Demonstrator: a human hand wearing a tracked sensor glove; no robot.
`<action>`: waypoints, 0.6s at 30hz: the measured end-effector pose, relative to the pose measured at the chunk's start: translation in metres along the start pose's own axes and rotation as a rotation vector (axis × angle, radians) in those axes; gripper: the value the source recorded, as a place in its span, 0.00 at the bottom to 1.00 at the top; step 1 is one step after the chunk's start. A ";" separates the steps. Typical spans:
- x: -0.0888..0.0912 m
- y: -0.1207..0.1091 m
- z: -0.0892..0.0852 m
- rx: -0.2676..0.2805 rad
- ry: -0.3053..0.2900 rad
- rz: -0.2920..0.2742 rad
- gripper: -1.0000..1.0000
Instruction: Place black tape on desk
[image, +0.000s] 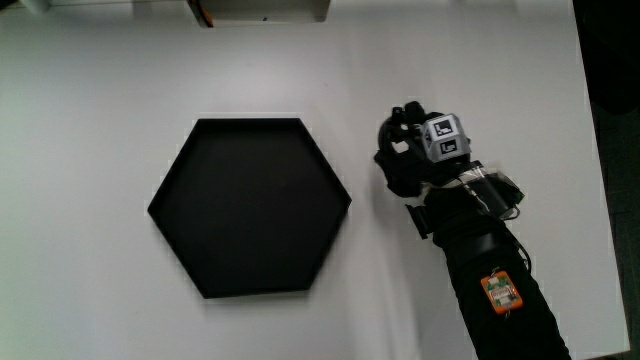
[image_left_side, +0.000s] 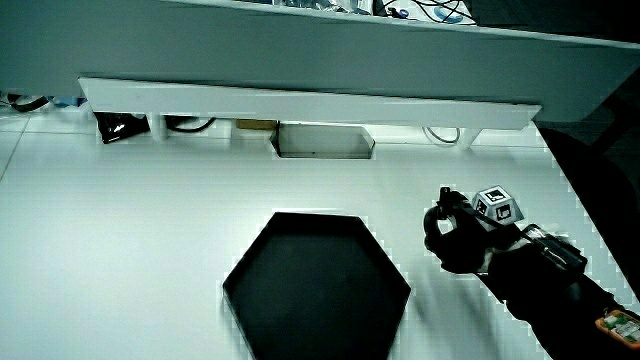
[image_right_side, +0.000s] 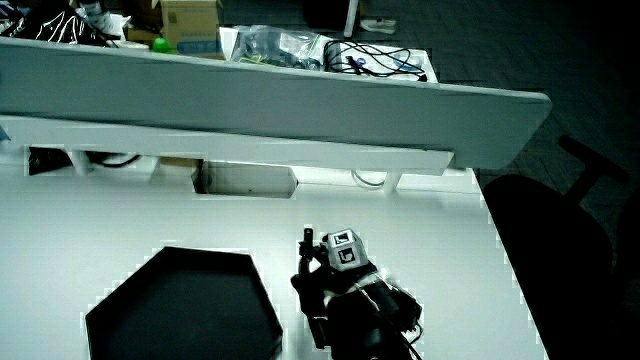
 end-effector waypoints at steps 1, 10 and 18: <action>0.004 0.001 -0.003 -0.018 -0.010 -0.015 0.50; 0.038 0.016 -0.034 -0.189 -0.012 -0.142 0.50; 0.031 0.014 -0.057 -0.281 -0.061 -0.134 0.50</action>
